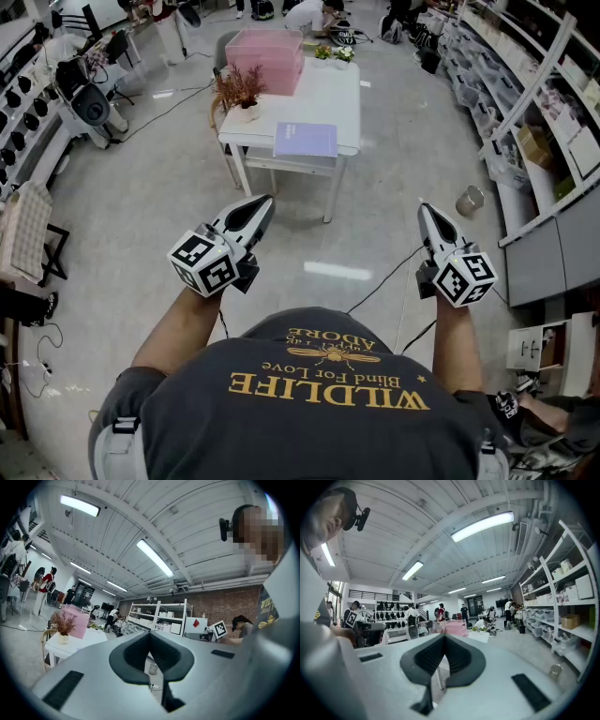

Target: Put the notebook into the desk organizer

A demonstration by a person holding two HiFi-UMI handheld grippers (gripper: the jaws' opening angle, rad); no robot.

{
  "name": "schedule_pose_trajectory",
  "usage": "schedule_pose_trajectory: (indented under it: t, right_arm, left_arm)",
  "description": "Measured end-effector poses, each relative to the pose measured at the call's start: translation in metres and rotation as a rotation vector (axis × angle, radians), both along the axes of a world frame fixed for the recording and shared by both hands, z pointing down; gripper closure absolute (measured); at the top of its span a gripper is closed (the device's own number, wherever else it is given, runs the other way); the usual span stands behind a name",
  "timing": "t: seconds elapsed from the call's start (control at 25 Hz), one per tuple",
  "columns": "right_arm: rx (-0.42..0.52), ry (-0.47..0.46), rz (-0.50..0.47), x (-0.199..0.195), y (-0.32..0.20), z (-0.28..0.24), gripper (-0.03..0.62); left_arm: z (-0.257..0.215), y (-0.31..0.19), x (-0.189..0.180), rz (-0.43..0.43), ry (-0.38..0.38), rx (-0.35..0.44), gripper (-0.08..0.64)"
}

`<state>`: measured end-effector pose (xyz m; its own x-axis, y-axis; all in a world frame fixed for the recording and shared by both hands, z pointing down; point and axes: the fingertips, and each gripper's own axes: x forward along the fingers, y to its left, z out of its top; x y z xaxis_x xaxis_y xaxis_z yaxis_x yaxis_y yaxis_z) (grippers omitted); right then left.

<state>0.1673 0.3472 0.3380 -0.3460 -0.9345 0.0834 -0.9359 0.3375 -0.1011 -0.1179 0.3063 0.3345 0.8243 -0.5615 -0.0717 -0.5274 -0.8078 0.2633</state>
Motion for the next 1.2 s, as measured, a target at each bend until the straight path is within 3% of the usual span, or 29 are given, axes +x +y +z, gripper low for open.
schedule_pose_trajectory:
  t: [0.96, 1.04, 1.12, 1.2]
  right_arm:
    - [0.004, 0.013, -0.007, 0.008, -0.011, -0.001, 0.592]
    - [0.006, 0.005, -0.009, 0.014, -0.010, -0.001, 0.592]
    - [0.008, 0.000, -0.014, 0.022, -0.009, -0.002, 0.592]
    - [0.013, -0.001, -0.021, 0.030, -0.008, -0.004, 0.592]
  left_arm:
    - [-0.003, -0.014, 0.013, 0.000, -0.027, 0.015, 0.558]
    - [-0.006, -0.012, 0.021, 0.028, -0.026, 0.017, 0.335]
    - [-0.010, -0.010, 0.030, 0.038, -0.022, 0.022, 0.246]
    - [-0.013, -0.006, 0.039, 0.034, -0.020, 0.027, 0.210]
